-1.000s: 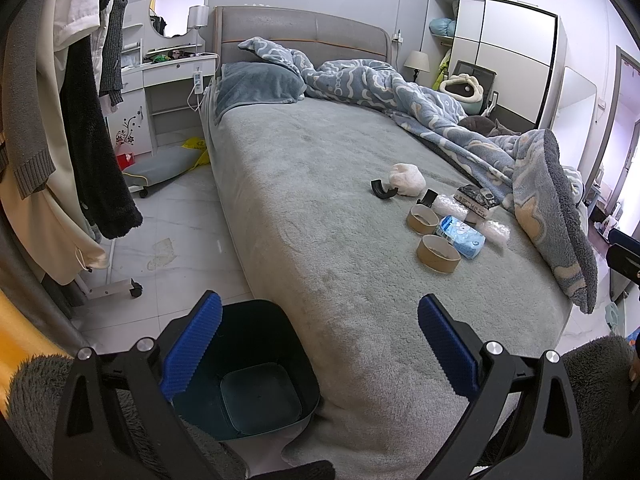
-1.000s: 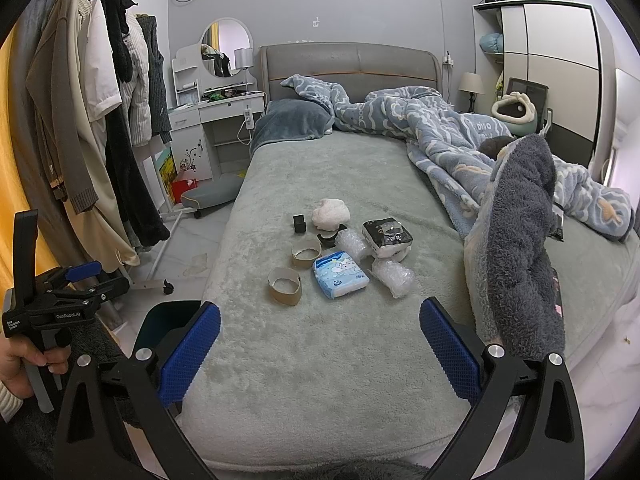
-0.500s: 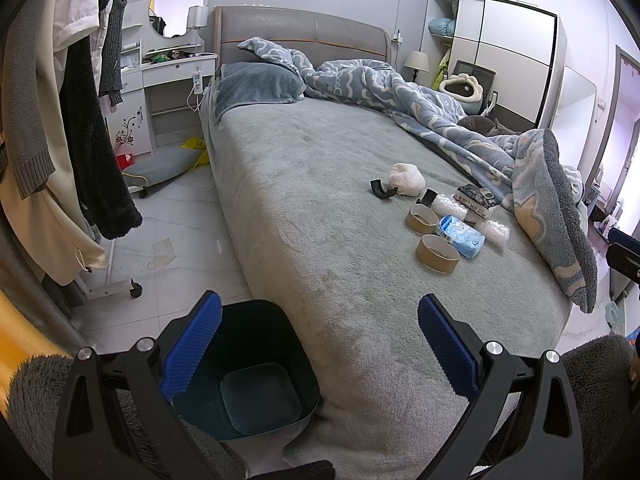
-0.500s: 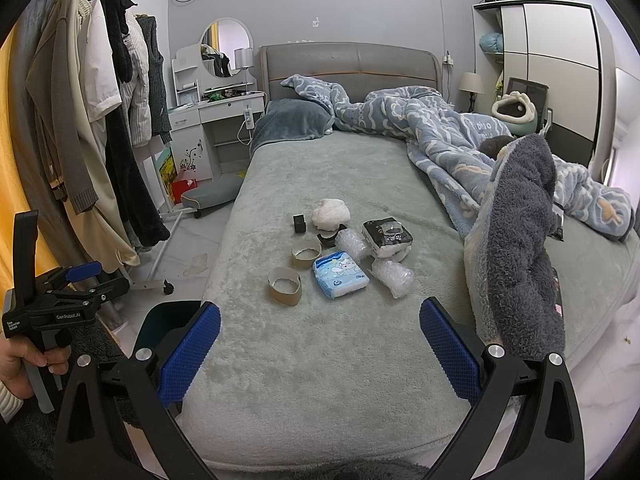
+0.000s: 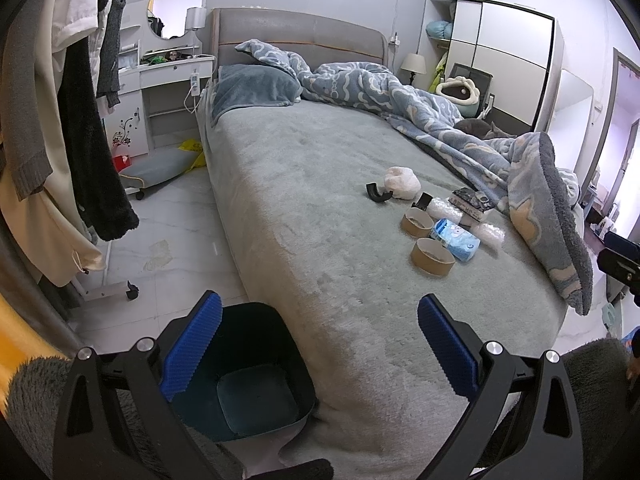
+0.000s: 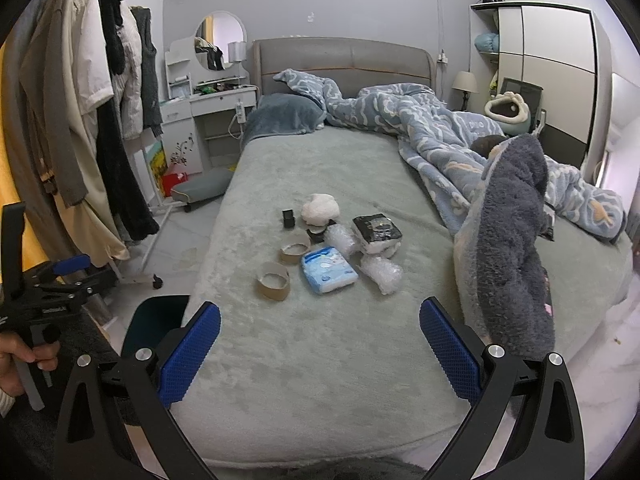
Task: Collect trash
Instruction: 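Move left tool to the brown tape roll while right tool reaches the black tissue pack, then close left gripper on the tape roll while right gripper closes on the black 'Face' pack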
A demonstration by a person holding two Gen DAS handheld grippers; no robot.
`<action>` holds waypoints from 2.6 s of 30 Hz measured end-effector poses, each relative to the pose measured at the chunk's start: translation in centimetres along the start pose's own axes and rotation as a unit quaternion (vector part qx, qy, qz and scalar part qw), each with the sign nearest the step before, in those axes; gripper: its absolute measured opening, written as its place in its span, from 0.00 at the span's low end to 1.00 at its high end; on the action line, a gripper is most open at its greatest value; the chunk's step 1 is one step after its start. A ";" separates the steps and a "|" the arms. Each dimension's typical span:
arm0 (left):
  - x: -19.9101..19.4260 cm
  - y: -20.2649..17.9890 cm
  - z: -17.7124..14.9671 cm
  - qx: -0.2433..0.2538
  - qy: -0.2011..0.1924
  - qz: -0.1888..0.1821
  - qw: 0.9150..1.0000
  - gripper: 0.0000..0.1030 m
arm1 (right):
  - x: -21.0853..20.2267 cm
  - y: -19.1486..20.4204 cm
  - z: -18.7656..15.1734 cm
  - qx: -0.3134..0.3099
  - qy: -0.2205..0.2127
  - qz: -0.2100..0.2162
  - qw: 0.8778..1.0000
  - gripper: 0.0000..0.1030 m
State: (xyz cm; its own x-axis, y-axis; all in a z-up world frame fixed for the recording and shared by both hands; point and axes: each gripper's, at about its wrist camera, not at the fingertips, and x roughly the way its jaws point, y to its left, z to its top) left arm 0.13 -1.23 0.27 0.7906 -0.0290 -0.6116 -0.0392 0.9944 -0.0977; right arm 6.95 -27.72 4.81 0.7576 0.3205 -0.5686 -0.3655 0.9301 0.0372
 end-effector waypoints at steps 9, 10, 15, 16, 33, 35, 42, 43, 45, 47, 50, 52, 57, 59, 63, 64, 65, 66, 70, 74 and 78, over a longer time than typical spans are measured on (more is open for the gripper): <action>0.6 -0.9 -0.1 0.029 -0.003 -0.013 0.999 0.97 | 1.8 -1.4 1.2 0.036 -0.011 0.015 0.999 0.98; 0.7 -1.1 0.0 0.037 -0.006 -0.010 0.999 0.97 | 2.2 -1.7 1.4 0.040 -0.013 0.012 0.999 0.98; 1.3 -1.4 0.2 0.039 -0.009 -0.022 0.999 0.97 | 4.9 -2.0 2.6 0.018 -0.005 0.005 1.000 0.98; 1.5 -1.5 0.2 0.039 -0.007 -0.023 0.999 0.97 | 5.5 -1.8 2.8 0.001 0.000 0.003 1.000 0.98; 5.3 -5.0 0.3 0.089 0.021 -0.105 0.990 0.96 | 12.8 -4.6 4.3 -0.009 0.023 0.039 0.999 0.98; 5.9 -5.2 0.7 0.089 0.020 -0.119 0.989 0.96 | 14.0 -5.1 4.7 -0.010 0.027 0.040 0.999 0.98; 8.9 -6.5 1.6 0.115 0.024 -0.130 0.985 0.96 | 17.7 -6.0 5.6 -0.030 0.044 0.045 0.998 0.97; 9.5 -6.9 1.7 0.123 0.025 -0.132 0.983 0.96 | 18.3 -6.0 5.6 -0.036 0.048 0.046 0.997 0.97; 10.7 -7.3 1.9 0.133 0.031 -0.139 0.981 0.95 | 19.1 -6.0 5.6 -0.047 0.055 0.049 0.996 0.97; 11.8 -7.7 2.0 0.141 0.036 -0.144 0.979 0.95 | 20.0 -6.1 5.7 -0.052 0.062 0.052 0.995 0.97; 13.2 -8.1 2.3 0.149 0.041 -0.153 0.976 0.95 | 20.8 -6.7 5.8 -0.056 0.068 0.055 0.995 0.97; 14.1 -8.2 2.4 0.150 0.045 -0.166 0.974 0.95 | 21.2 -7.1 6.0 -0.054 0.069 0.055 0.995 0.97; 15.4 -9.0 3.0 0.158 0.047 -0.190 0.968 0.95 | 22.5 -8.2 5.9 -0.048 0.078 0.055 0.994 0.97; 16.1 -9.5 3.1 0.170 0.047 -0.194 0.965 0.95 | 22.9 -8.8 5.9 -0.043 0.082 0.056 0.994 0.93; 17.3 -10.3 3.1 0.182 0.055 -0.205 0.960 0.95 | 23.3 -9.2 6.0 -0.042 0.085 0.056 0.994 0.92; 17.5 -10.5 3.1 0.187 0.054 -0.205 0.959 0.95 | 23.5 -9.3 6.0 -0.043 0.087 0.056 0.994 0.92; 17.8 -10.7 3.1 0.193 0.054 -0.204 0.958 0.95 | 23.6 -9.3 6.0 -0.043 0.088 0.056 0.994 0.92; 18.0 -10.9 3.1 0.196 0.055 -0.204 0.958 0.95 | 23.7 -9.3 6.0 -0.044 0.090 0.057 0.993 0.92; 19.0 -11.4 3.3 0.199 0.063 -0.215 0.954 0.80 | 23.9 -9.3 6.2 -0.045 0.093 0.056 0.993 0.90; 19.3 -12.1 3.2 0.208 0.066 -0.220 0.951 0.76 | 23.9 -9.8 6.3 -0.037 0.096 0.059 0.993 0.81; 19.5 -12.4 3.2 0.207 0.064 -0.220 0.951 0.69 | 24.4 -9.6 6.1 -0.039 0.106 0.059 0.992 0.74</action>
State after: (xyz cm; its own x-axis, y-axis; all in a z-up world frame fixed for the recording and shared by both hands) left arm 17.95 -13.84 -7.89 0.5924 -0.4371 -0.6768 0.5433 0.8370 -0.0650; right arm 32.24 -27.78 -4.41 0.5794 0.3733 -0.7246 -0.4917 0.8690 0.0546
